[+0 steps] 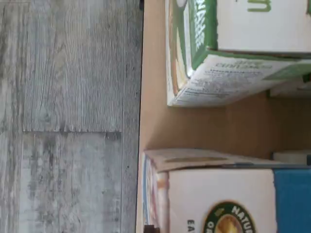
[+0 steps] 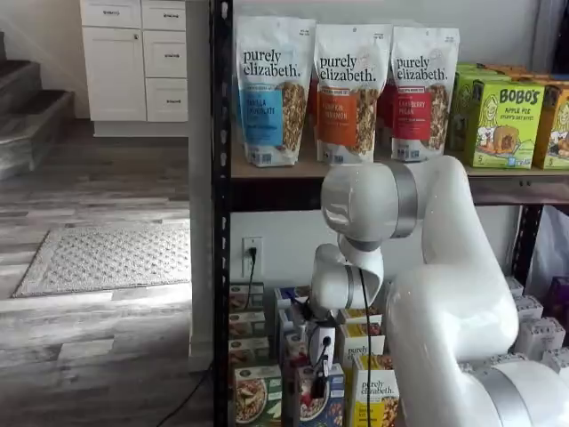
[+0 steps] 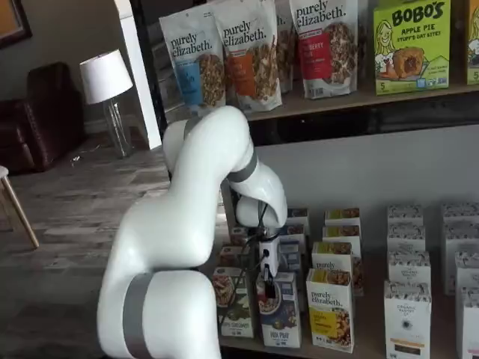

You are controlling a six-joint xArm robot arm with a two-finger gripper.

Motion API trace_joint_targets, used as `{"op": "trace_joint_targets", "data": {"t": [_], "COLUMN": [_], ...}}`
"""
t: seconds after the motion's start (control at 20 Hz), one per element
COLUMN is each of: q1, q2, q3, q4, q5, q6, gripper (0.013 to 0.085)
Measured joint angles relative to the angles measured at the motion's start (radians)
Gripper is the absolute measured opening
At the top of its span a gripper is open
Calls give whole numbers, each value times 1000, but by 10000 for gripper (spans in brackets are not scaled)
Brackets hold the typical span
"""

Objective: Pick up the blue and white box that is on the bottom shelf, the second box from the left

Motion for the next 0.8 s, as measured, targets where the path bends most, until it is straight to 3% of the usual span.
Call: {"op": "trace_joint_targets", "data": {"t": [0.2, 0.6, 0.8], "q1": [-3, -3, -2], "q2": [-4, -9, -13], "q3": [2, 8, 14], "q4": [-4, -4, -3], "q5": [6, 12, 9], "q6": [1, 1, 1], "gripper": [650, 450, 450]}}
